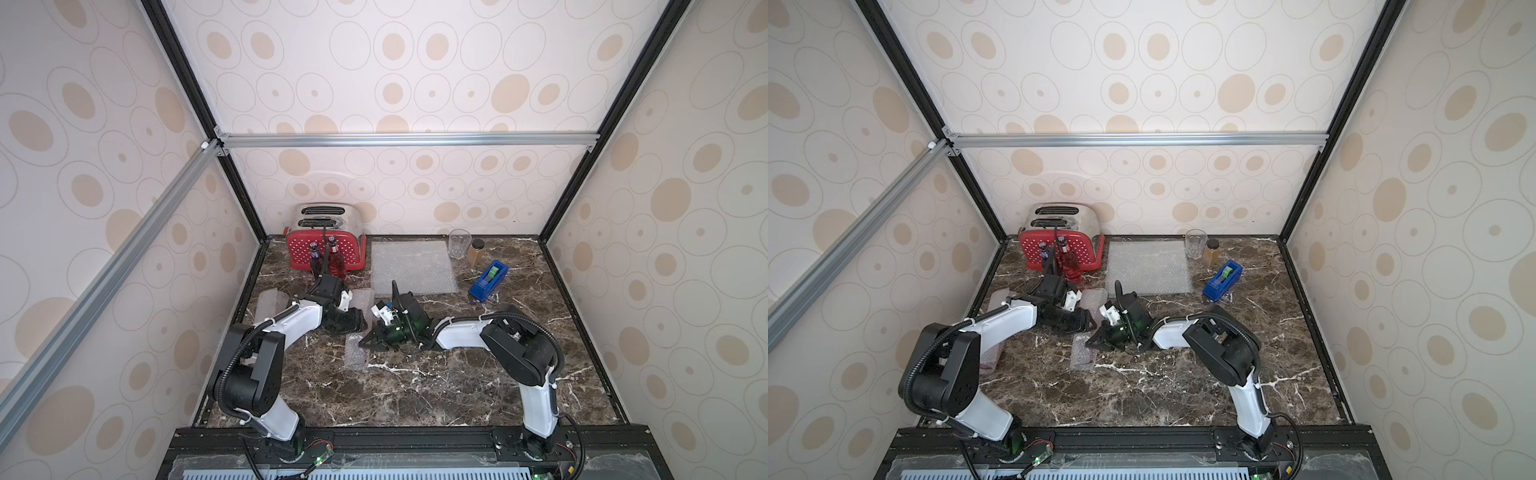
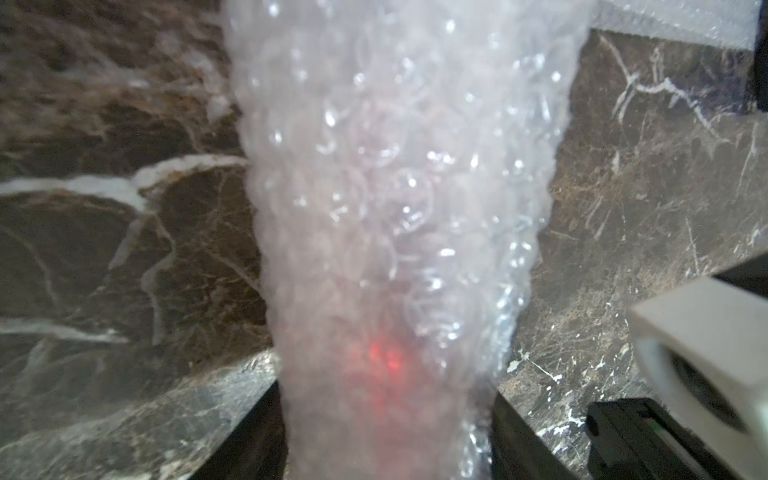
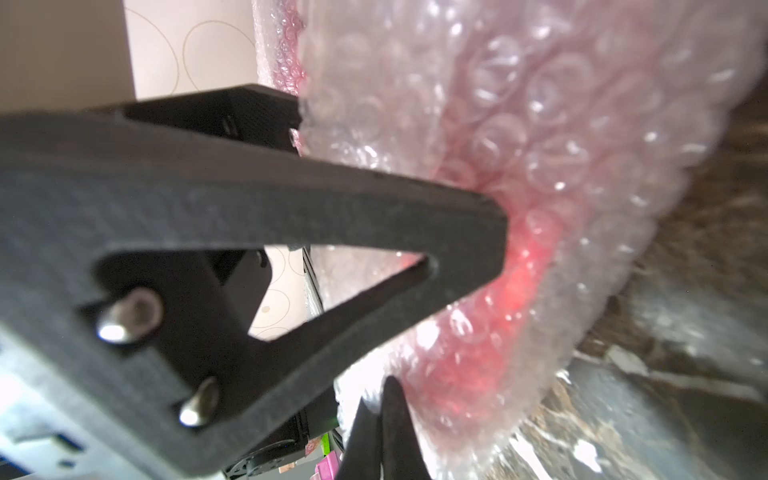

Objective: Wrap wine bottles in bubble wrap
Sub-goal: Wrap the wine bottle in bubble wrap.

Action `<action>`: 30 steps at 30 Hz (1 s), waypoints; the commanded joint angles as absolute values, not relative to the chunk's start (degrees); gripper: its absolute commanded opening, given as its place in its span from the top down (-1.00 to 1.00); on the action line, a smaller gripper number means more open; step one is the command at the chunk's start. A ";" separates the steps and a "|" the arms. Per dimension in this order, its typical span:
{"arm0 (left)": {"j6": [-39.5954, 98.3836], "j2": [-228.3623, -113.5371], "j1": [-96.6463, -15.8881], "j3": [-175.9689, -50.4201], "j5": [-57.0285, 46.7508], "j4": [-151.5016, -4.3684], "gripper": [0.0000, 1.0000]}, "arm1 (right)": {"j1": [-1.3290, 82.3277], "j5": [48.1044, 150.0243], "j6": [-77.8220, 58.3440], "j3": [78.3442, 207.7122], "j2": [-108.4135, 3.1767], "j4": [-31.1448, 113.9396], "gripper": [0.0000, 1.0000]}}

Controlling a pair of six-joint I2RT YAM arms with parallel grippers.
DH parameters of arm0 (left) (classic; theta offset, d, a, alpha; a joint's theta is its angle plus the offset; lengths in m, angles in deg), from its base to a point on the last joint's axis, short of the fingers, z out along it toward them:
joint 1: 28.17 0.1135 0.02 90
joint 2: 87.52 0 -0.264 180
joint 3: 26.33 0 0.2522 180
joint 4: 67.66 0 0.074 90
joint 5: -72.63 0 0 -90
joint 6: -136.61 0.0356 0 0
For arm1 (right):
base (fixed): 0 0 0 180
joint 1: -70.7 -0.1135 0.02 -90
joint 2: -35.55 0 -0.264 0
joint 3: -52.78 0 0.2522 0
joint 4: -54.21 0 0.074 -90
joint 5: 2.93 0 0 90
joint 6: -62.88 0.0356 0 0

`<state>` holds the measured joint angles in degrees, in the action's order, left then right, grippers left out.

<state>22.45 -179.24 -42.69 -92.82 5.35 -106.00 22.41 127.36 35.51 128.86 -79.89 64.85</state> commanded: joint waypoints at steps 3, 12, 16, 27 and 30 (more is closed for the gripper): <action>23.04 -179.82 -42.47 -93.31 3.24 -106.47 -0.41 | 23.26 126.71 36.95 126.52 -77.75 64.53 1.00; 23.25 -179.74 -42.41 -93.78 4.28 -106.28 -0.70 | 23.39 127.62 36.23 126.55 -78.05 63.03 1.00; 23.51 -179.04 -42.32 -94.47 6.93 -105.90 -0.85 | 23.62 128.74 38.26 126.74 -80.86 64.54 1.00; 21.75 -174.55 -39.56 -93.09 13.59 -103.08 -0.96 | 23.94 129.07 38.61 127.10 -81.71 65.39 1.00; 21.66 -173.43 -37.98 -93.11 13.70 -103.64 -0.85 | 24.08 129.10 39.03 126.96 -82.19 65.90 1.00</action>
